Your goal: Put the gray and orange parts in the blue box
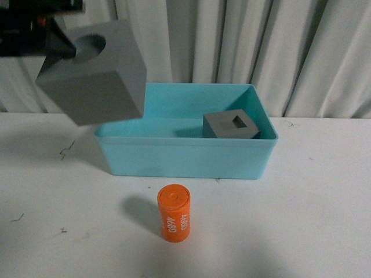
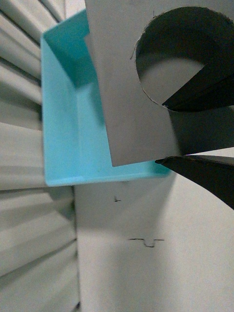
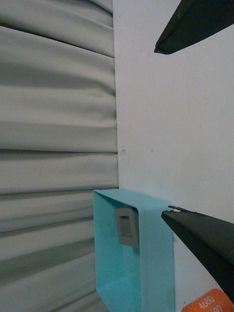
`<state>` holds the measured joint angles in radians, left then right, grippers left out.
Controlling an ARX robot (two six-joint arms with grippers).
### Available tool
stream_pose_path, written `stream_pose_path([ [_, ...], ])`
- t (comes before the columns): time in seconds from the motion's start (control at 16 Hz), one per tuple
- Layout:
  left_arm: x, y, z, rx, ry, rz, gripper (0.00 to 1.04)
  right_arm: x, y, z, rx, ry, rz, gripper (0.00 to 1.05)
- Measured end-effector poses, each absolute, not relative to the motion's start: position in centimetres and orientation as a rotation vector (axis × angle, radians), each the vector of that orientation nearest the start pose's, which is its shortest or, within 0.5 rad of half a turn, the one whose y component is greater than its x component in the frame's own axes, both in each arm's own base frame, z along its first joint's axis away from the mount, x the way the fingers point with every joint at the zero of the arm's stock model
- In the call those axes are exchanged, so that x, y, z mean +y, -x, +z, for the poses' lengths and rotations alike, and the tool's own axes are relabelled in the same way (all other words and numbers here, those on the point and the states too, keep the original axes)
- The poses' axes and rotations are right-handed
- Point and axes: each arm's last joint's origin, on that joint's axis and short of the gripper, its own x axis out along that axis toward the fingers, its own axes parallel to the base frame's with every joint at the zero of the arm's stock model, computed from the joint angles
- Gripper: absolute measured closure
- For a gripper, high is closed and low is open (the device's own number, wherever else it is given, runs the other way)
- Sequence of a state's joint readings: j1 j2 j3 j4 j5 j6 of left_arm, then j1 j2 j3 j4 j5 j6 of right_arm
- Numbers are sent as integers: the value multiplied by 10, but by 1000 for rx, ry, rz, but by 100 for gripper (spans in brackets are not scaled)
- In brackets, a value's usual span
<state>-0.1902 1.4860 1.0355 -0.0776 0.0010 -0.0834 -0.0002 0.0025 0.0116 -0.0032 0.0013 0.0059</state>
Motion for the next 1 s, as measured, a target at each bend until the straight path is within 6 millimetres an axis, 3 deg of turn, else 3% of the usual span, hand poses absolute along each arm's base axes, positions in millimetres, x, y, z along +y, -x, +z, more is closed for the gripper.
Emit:
stream_pose_path([
  [0.06,-76,-348,275,483,13,-155,84,0,-97,167,-6,-6,-2,6],
  [0.25,-95,-390,265,477,-36,-123,85,0,-97,167,-6,-6,-2,6],
  [0.38,-108,-423,243,492,-103,-109,85,0,-97,167,-6,-6,-1,6],
  [0.44,-109,-435,221,538,-146,-95,85,0,-97,167,-6,-6,-2,6],
  [0.62,-103,-445,191,616,-171,-66,85,0,-97,167,-6,-6,-2,6],
  [1.0,-102,-459,172,636,-199,-46,85,0,-97,167,-6,-6,-1,6],
])
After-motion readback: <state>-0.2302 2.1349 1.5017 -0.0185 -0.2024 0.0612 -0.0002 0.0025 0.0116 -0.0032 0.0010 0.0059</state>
